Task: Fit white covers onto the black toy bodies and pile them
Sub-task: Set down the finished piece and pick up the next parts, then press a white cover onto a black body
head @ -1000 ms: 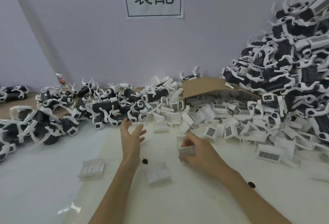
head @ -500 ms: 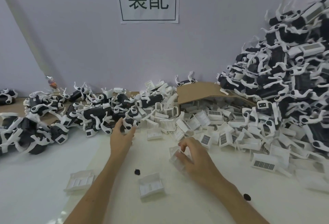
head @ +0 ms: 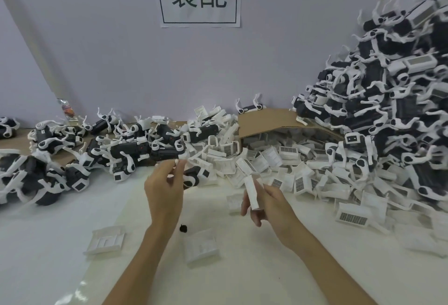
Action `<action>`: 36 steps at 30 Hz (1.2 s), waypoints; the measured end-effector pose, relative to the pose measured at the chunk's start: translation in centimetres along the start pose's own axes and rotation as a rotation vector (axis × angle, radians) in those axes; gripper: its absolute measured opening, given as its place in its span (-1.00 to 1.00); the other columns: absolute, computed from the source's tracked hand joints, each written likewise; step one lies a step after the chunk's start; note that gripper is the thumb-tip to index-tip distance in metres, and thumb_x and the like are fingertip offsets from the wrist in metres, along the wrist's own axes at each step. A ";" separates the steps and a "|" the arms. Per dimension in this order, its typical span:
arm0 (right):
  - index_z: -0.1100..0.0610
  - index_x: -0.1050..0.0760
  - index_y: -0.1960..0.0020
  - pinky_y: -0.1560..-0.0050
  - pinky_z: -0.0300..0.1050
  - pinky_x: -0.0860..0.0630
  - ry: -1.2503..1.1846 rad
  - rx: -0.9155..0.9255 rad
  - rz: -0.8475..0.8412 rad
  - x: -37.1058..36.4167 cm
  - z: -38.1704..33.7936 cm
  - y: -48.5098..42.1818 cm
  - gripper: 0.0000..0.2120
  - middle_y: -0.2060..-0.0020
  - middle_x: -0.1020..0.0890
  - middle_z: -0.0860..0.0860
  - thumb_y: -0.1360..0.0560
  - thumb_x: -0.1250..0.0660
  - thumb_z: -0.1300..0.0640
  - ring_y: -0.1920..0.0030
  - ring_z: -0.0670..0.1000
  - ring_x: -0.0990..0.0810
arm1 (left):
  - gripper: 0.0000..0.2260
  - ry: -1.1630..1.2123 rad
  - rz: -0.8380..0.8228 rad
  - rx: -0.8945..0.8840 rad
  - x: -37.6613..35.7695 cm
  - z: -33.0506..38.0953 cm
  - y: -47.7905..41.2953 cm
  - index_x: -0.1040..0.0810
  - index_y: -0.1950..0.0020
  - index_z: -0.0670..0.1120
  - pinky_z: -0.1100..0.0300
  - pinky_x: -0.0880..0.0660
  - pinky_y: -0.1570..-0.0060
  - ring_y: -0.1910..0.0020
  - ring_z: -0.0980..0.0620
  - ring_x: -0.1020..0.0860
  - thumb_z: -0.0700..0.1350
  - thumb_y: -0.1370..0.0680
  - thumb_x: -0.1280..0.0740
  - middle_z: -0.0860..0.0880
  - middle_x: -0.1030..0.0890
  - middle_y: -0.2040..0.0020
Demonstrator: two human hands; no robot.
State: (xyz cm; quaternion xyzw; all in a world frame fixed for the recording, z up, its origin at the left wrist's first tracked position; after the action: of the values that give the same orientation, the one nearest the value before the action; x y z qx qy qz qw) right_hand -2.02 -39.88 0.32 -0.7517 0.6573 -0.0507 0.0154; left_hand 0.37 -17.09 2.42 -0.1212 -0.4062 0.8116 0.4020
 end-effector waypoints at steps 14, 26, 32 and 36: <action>0.31 -0.40 0.06 0.28 -0.05 -0.55 0.074 0.034 0.280 1.4 0.6 -0.1 -0.94 0.05 -0.69 0.11 -0.58 -0.20 0.31 0.14 0.11 -0.74 | -0.67 1.354 -0.194 1.278 -3.3 2.6 2.9 -0.55 -0.20 -0.26 -0.16 -0.47 -0.21 0.02 -0.22 -0.69 -0.17 -0.70 -0.04 -0.29 -0.68 -0.07; 0.16 -0.47 0.09 0.37 -0.11 -0.52 -0.058 0.046 0.252 1.3 0.3 -0.1 -0.76 0.22 -0.54 0.00 -0.27 -0.23 0.12 0.22 -0.01 -0.53 | -0.76 1.131 -0.534 1.176 -4.5 4.2 4.7 -0.47 -0.27 -0.26 0.06 -0.62 0.09 0.10 -0.11 -0.66 -0.34 -0.60 -0.22 -0.20 -0.63 -0.01; 0.22 -0.56 0.21 0.30 -0.31 -0.41 0.056 0.148 0.210 1.0 -0.4 -0.1 -0.81 0.30 -0.60 0.02 -0.45 -0.22 0.17 0.27 -0.08 -0.51 | -0.76 0.965 -0.458 0.992 -4.7 4.8 5.2 -0.38 0.07 -0.11 0.02 -0.64 0.14 0.10 -0.17 -0.68 -0.36 -0.52 -0.41 -0.22 -0.67 0.04; 0.27 -0.44 0.11 0.15 -0.07 -0.40 0.071 0.106 0.183 1.1 0.1 -0.3 -0.77 0.25 -0.53 0.08 -0.46 -0.20 0.08 0.19 0.02 -0.49 | -0.79 0.788 -0.466 0.827 -5.0 5.0 5.7 -0.39 0.02 -0.11 0.05 -0.64 0.14 0.10 -0.08 -0.68 -0.36 -0.56 -0.37 -0.13 -0.65 -0.07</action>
State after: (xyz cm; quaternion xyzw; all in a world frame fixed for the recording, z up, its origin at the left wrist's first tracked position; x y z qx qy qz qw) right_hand -1.56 -40.97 0.34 -0.6843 0.7199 -0.1104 0.0365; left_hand -2.14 -25.66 0.60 -0.1542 0.1053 0.6870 0.7023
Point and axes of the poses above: each hand's wrist, its own y-axis away from the middle knuckle, its own x-axis out of the back of the hand, z = x × y, the point moved 4 cm from there along -y, towards the middle knuckle
